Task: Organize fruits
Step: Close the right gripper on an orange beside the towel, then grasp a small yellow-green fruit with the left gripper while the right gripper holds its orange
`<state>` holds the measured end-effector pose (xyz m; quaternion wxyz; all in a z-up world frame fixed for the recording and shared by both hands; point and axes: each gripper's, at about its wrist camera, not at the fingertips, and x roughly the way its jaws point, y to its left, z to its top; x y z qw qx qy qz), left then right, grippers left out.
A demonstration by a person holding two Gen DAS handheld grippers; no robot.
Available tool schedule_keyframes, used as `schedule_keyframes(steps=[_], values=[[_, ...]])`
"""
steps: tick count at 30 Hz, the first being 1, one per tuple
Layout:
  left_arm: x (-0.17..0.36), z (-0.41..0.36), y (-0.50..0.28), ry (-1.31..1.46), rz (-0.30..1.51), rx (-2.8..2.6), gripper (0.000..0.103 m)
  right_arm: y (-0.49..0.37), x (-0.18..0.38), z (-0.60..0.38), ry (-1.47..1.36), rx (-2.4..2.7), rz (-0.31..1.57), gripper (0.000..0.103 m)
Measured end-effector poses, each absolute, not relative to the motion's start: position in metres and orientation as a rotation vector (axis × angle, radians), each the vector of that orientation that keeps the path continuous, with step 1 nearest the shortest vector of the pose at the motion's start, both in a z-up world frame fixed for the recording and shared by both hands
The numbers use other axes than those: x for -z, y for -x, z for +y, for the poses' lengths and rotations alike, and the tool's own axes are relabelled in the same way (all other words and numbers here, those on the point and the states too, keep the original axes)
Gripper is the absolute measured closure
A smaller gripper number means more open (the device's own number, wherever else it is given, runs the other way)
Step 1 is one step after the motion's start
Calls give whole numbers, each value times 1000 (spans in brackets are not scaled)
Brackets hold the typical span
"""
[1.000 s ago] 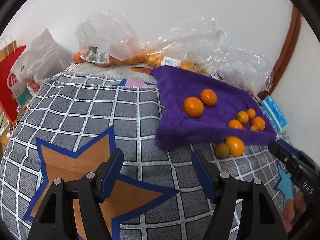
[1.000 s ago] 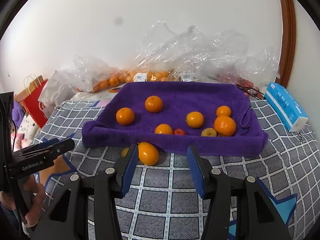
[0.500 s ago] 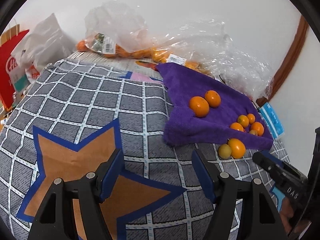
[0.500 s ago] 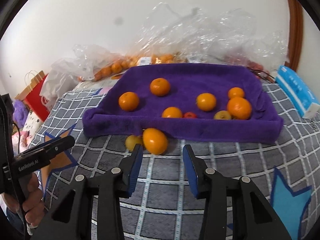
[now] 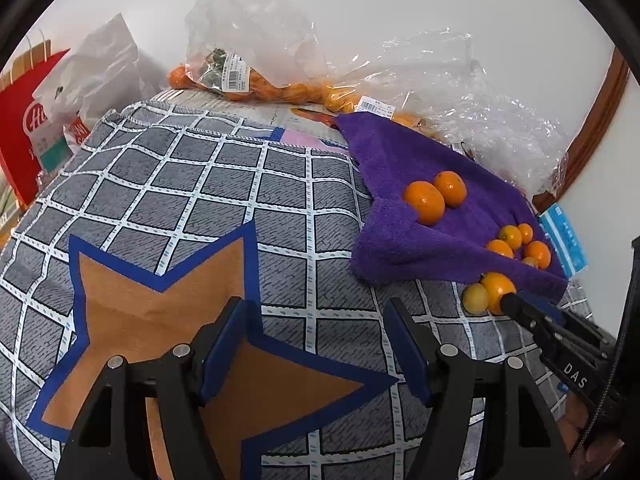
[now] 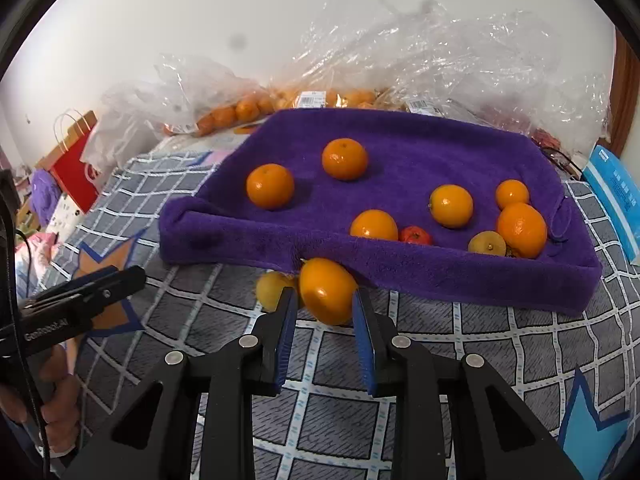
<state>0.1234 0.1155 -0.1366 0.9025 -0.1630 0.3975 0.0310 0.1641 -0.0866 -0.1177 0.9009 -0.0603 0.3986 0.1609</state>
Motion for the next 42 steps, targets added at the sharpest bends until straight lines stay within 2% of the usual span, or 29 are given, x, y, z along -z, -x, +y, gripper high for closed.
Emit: schedule_keyframes(steps=[10, 17, 20, 21, 22, 28, 32, 34, 42], values=[[138, 115, -124, 333, 820, -68, 31, -172, 123, -85, 124, -353, 831, 70], [138, 114, -125, 336, 819, -67, 31, -163, 113, -98, 123, -331, 814, 72], [138, 114, -125, 333, 820, -68, 31, -157, 106, -116, 117, -274, 801, 75], [138, 114, -125, 330, 821, -70, 31, -156, 106, -122, 124, -248, 805, 81], [138, 113, -125, 327, 822, -71, 31, -154, 106, -127, 132, -223, 809, 82], [137, 113, -125, 320, 823, -73, 31, -148, 109, -134, 120, -249, 805, 82], [137, 112, -125, 321, 822, -70, 31, -153, 111, -122, 170, -238, 776, 75], [136, 112, -125, 324, 823, -57, 31, -159, 114, -120, 191, -226, 791, 63], [132, 101, -122, 314, 805, 32, 33, -153, 112, -130, 158, -235, 780, 64]])
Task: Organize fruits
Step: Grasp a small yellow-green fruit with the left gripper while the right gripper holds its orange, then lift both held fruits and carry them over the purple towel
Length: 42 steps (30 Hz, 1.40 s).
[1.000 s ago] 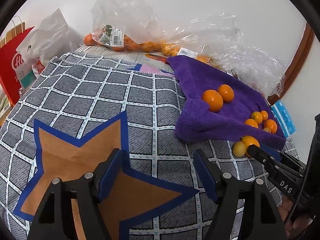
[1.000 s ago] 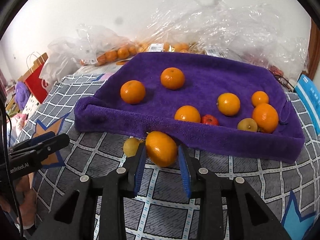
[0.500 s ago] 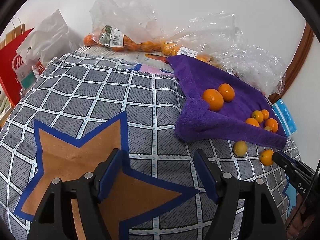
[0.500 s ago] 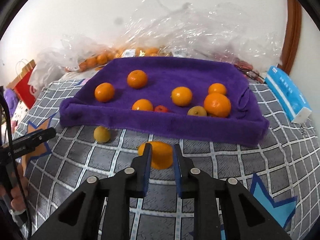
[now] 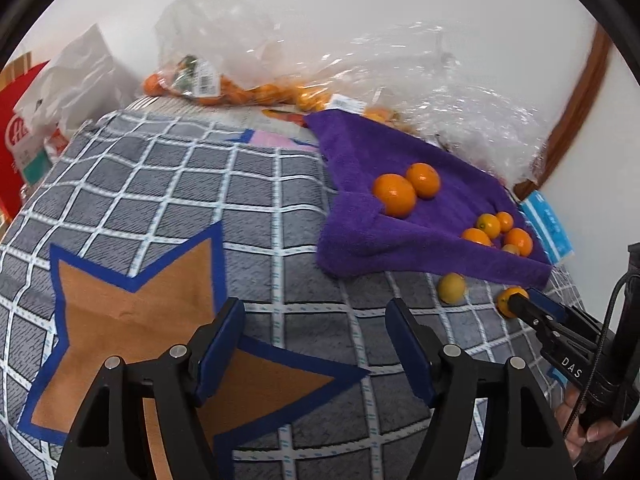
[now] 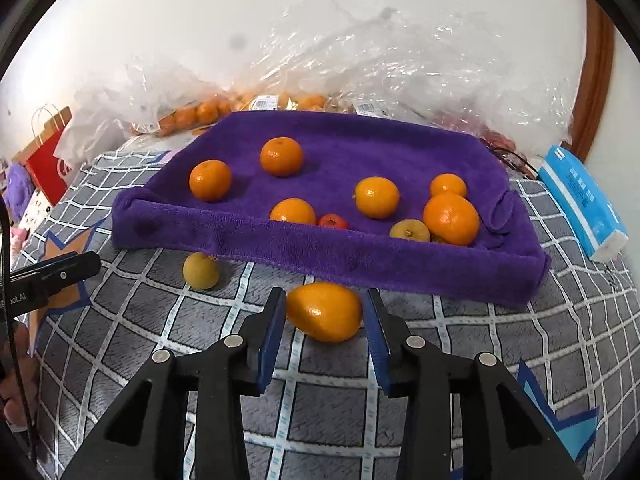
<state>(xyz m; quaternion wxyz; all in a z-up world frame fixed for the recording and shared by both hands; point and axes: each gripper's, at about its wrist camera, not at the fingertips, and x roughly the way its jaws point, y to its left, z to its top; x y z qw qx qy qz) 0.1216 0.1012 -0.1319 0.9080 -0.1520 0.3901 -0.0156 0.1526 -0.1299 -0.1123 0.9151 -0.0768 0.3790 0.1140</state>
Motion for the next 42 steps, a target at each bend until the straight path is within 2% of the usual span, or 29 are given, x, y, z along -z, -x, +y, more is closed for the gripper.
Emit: schedule_keyframes(steps=[15, 19, 22, 25, 29, 34, 39, 42], values=[[121, 15, -147, 208, 865, 148, 38, -120, 111, -184, 134, -195, 765, 64], [133, 0, -165, 205, 905, 125, 54, -111, 110, -199, 105, -180, 758, 64], [134, -6, -172, 208, 887, 110, 60, -107, 110, -204, 107, -164, 754, 64], [137, -12, -174, 163, 884, 73, 78, -108, 109, -207, 89, -168, 756, 64], [131, -15, -168, 102, 871, 41, 78, -118, 111, -203, 79, -172, 771, 64], [132, -3, -161, 56, 877, -24, 78, -133, 105, -196, 69, -148, 760, 75], [134, 2, -160, 81, 887, -17, 77, -144, 111, -187, 101, -125, 759, 73], [134, 4, -160, 102, 885, -5, 77, -146, 115, -187, 105, -122, 778, 65]])
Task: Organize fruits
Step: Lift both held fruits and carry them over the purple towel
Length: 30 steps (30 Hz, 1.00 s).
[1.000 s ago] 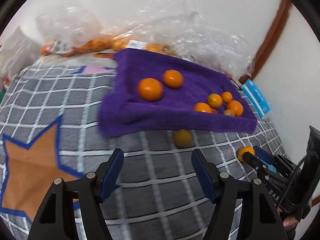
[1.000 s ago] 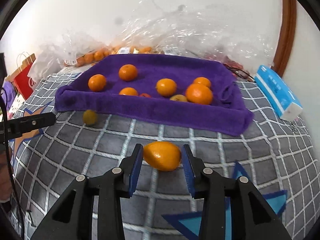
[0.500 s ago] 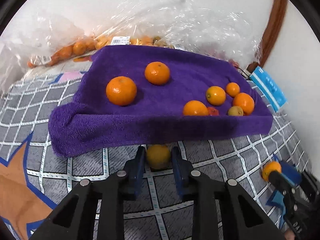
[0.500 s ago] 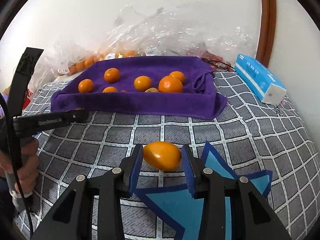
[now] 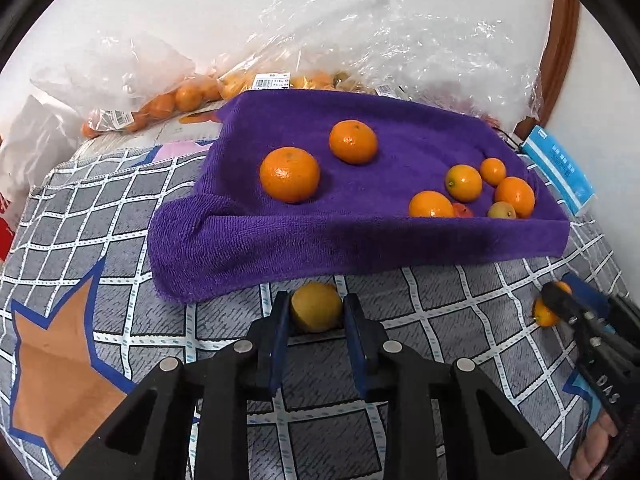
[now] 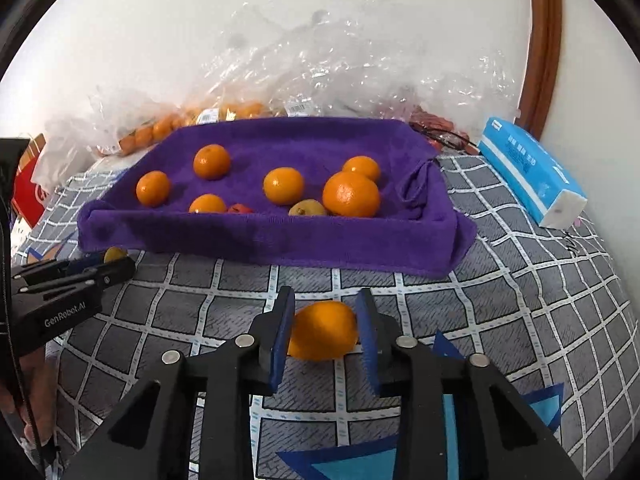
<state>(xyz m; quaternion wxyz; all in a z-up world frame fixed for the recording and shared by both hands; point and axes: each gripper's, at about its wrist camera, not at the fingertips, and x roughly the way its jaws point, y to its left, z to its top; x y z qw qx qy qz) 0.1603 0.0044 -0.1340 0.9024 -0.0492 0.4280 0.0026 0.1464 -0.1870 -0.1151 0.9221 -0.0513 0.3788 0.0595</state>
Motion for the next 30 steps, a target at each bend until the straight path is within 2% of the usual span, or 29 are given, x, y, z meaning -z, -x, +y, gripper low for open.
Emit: schedule_keyframes(steps=[4, 7, 21, 30], values=[[134, 3, -160, 114, 883, 4, 77, -158, 127, -191, 69, -145, 873, 63], [134, 3, -161, 106, 885, 1, 77, -157, 127, -190, 75, -131, 869, 68], [134, 8, -159, 180, 860, 68, 79, -150, 121, -194, 57, -133, 818, 68], [118, 0, -146, 170, 738, 68, 79, -145, 115, -194, 52, -149, 784, 68]])
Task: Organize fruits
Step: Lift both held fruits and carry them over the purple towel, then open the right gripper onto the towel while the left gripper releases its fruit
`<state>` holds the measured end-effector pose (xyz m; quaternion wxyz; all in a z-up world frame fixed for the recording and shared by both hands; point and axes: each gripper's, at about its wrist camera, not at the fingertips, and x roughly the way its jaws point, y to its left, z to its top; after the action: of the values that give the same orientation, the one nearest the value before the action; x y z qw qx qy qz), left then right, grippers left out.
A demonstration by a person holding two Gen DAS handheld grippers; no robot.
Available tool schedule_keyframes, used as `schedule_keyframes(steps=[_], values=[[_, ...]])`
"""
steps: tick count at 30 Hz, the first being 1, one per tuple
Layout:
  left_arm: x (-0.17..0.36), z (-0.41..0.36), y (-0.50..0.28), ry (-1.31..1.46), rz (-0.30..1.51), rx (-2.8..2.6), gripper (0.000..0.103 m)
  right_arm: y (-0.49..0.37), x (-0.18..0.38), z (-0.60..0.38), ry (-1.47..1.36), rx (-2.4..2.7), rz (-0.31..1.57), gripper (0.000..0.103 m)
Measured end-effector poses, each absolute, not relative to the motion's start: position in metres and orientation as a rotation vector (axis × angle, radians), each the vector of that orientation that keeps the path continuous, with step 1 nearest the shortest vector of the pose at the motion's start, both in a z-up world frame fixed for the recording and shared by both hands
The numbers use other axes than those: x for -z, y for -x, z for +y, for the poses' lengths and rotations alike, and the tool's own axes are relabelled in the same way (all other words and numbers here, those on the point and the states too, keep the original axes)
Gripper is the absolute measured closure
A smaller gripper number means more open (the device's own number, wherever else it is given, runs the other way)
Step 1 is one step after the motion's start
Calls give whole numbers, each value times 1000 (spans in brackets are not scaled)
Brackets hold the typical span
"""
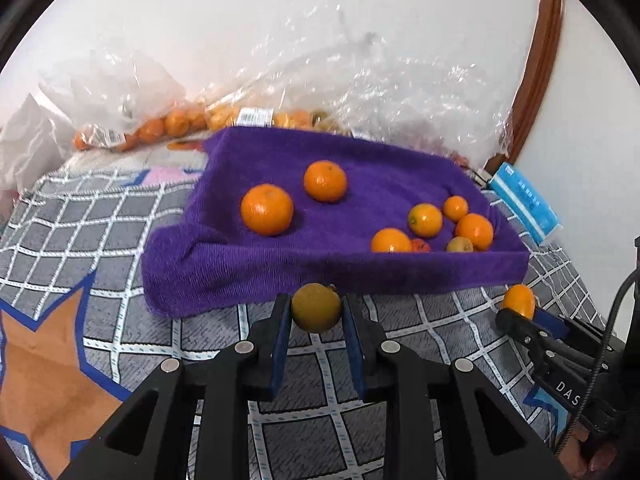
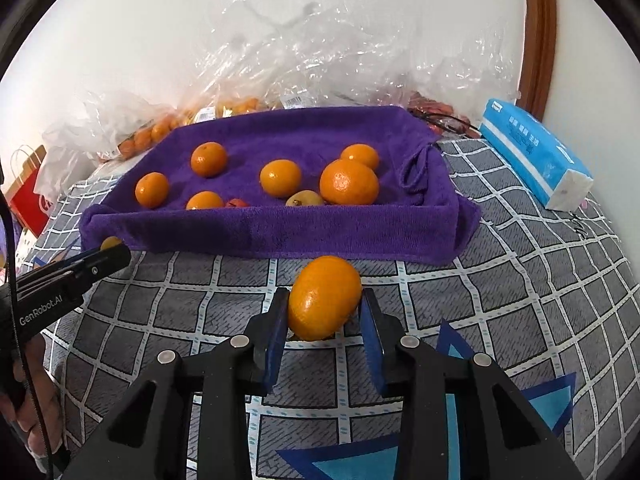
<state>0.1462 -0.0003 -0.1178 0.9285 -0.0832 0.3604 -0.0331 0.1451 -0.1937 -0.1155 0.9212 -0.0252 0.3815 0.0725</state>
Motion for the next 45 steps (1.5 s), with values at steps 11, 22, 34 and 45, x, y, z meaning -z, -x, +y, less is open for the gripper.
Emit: schedule_keyframes(steps=[11, 22, 34, 45], values=[[111, 5, -143, 150, 745, 51, 79, -140, 108, -188, 50, -164, 774, 68], [71, 41, -150, 255, 733, -6, 79, -152, 62, -174, 66, -185, 681, 68], [51, 49, -193, 292, 685, -41, 79, -199, 23, -157, 4, -206, 612, 68], [84, 51, -210, 333, 697, -29, 79, -234, 54, -172, -25, -194, 675, 68]])
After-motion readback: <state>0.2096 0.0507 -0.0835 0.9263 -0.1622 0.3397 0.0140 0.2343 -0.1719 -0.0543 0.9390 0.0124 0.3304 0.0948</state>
